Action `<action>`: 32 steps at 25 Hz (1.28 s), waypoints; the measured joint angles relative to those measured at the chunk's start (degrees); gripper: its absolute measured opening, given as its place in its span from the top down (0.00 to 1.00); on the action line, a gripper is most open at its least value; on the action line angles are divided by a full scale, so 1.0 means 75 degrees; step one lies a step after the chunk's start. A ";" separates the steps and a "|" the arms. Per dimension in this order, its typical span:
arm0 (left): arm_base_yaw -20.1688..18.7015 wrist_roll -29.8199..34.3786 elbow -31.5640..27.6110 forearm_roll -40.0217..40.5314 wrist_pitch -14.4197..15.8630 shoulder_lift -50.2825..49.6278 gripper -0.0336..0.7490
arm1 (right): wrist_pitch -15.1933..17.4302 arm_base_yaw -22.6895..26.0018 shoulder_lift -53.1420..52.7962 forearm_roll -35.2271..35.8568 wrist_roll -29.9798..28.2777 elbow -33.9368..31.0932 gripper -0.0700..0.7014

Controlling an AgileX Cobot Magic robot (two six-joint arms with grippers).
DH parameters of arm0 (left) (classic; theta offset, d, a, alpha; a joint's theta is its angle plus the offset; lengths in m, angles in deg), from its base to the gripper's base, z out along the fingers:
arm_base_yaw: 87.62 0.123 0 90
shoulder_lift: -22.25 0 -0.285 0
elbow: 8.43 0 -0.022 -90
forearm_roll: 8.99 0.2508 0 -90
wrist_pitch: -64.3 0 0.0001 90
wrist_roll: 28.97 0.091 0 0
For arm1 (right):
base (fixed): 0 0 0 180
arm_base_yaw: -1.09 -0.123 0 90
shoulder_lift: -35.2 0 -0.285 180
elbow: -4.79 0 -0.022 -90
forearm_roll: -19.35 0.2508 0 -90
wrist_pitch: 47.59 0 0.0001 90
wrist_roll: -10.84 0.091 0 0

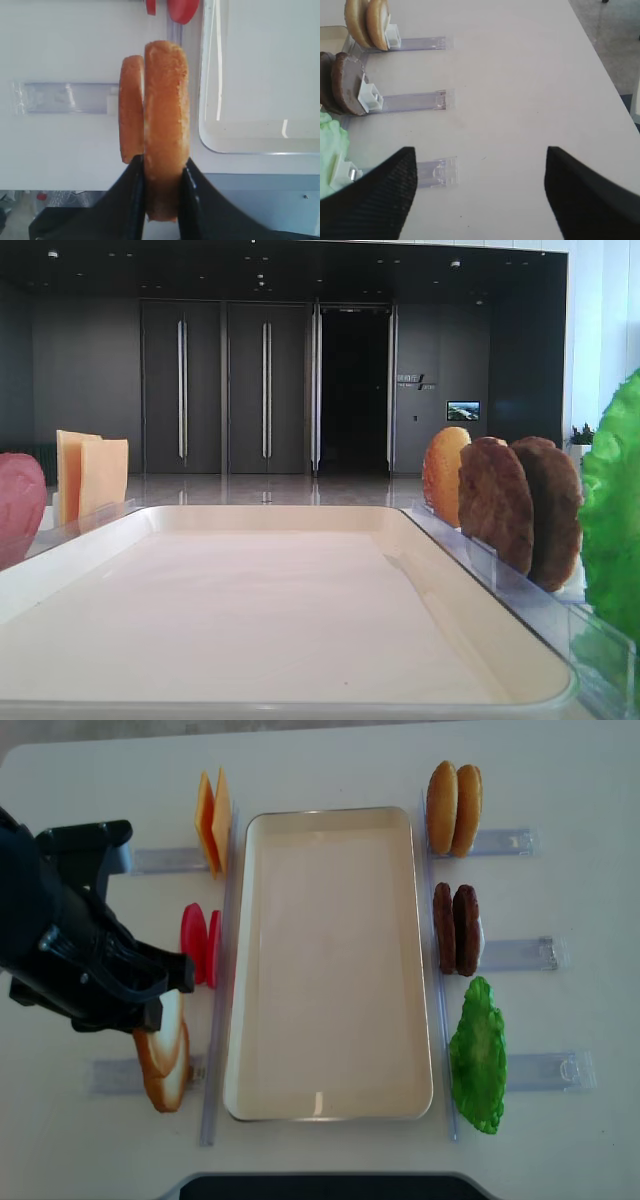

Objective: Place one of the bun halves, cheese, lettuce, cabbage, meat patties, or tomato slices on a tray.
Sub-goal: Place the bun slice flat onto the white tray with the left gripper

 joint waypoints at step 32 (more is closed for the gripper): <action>0.0000 0.7518 -0.1711 -0.8072 -0.5071 -0.1111 0.79 | 0.0000 0.0000 0.0000 0.0000 0.0000 0.0000 0.22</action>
